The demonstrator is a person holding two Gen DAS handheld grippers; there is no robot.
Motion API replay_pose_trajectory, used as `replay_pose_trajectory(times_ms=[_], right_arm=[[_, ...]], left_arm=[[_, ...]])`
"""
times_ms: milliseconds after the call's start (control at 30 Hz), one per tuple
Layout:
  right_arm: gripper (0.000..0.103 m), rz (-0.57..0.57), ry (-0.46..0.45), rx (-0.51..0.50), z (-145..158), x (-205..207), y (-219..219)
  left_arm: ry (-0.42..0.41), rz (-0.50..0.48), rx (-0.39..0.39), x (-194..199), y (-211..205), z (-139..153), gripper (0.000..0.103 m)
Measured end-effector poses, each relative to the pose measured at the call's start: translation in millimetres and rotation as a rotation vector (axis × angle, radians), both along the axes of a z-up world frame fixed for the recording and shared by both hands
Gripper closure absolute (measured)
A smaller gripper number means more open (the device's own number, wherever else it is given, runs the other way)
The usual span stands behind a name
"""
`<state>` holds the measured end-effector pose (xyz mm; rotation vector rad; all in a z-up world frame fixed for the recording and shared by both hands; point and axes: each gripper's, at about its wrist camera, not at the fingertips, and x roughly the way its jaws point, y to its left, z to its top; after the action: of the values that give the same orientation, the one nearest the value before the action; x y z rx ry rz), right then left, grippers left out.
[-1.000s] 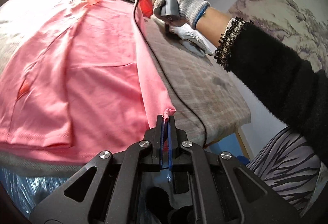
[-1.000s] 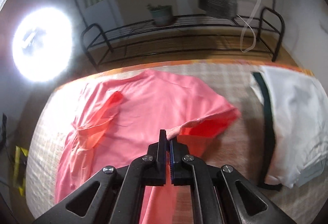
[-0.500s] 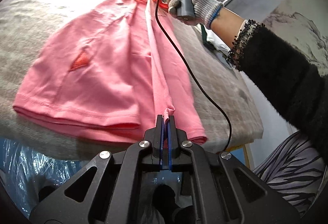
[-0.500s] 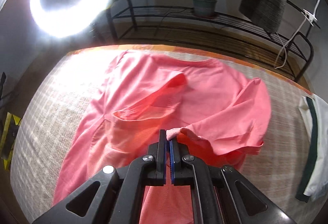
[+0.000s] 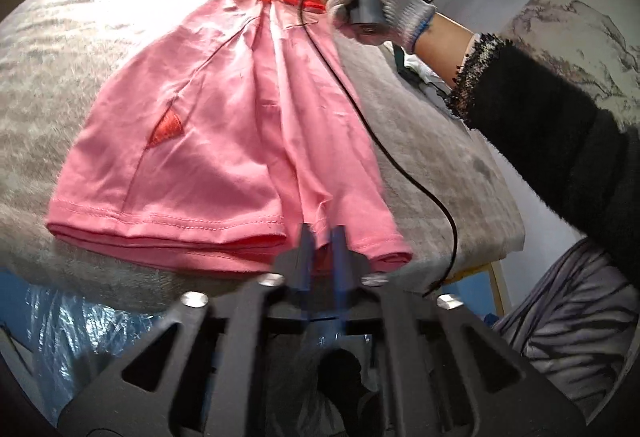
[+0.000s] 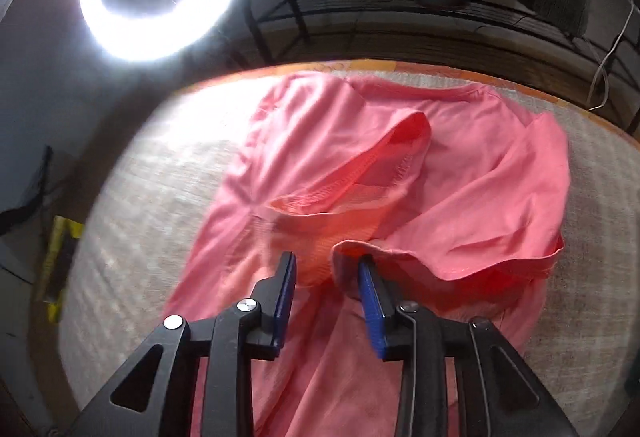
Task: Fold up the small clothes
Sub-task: 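Fold the held shirt side over with the left gripper and release, then move both grippers to the hem end of the long pink strip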
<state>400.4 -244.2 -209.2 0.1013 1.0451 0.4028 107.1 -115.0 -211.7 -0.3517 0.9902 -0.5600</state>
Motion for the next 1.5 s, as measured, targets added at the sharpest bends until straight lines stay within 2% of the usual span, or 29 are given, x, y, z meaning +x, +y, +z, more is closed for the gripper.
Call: replay_pose_trajectory(times_ms=[33,133,267,400,567,700,733,767,800,833,933,1033,1200,1333,1500], right_arm=[[0.069,0.015,-0.002,0.040,6.2,-2.9,-5.6],[0.067,0.025,-0.038,0.149,33.1,-13.3,-32.6],[0.064,-0.082,-0.075,0.201,55.1,-16.7,-83.1],[0.064,-0.190,-0.037,0.192,45.7,-7.3,-114.1],[0.064,-0.255,0.016,0.171,24.4,7.8,-129.7],[0.065,-0.246,0.030,0.116,11.9,16.7,-123.5],[0.074,-0.239,0.031,0.113,9.8,17.1,-123.0],[0.088,-0.226,0.039,0.107,6.0,19.7,-120.3],[0.097,-0.215,0.045,0.102,4.5,21.5,-118.7],[0.103,-0.203,0.045,0.099,4.9,22.3,-118.2],[0.103,-0.174,0.000,0.101,22.0,27.3,-112.9],[0.103,-0.138,-0.051,0.107,48.3,38.4,-100.1],[0.103,-0.068,-0.099,0.047,68.7,66.7,-57.4],[0.103,-0.060,-0.089,0.022,57.9,89.0,-33.9],[0.103,-0.051,-0.013,-0.018,15.1,107.9,-15.0]], left_arm=[[-0.010,-0.002,0.005,-2.5,3.9,3.7,0.065],[-0.024,-0.013,0.019,-10.3,17.5,12.3,0.065],[-0.031,-0.019,0.025,-14.6,34.2,23.5,0.065],[-0.044,-0.007,0.028,-2.5,42.3,42.8,0.065],[-0.112,0.023,0.082,45.6,49.5,70.2,0.065],[-0.174,0.052,0.125,85.7,58.1,83.8,0.065],[-0.190,0.061,0.136,92.4,59.8,85.5,0.065],[-0.198,0.068,0.135,96.6,61.6,86.0,0.065],[-0.201,0.076,0.126,101.1,64.0,84.1,0.065],[-0.195,0.083,0.115,103.9,66.0,82.3,0.065],[-0.163,0.083,0.088,112.5,69.0,76.0,0.065],[-0.160,0.062,0.093,117.5,64.7,73.0,0.065],[-0.165,0.052,0.080,114.7,59.8,76.8,0.065],[-0.169,0.057,0.094,117.8,60.4,77.6,0.065],[-0.145,0.074,0.089,122.4,65.0,74.1,0.065]])
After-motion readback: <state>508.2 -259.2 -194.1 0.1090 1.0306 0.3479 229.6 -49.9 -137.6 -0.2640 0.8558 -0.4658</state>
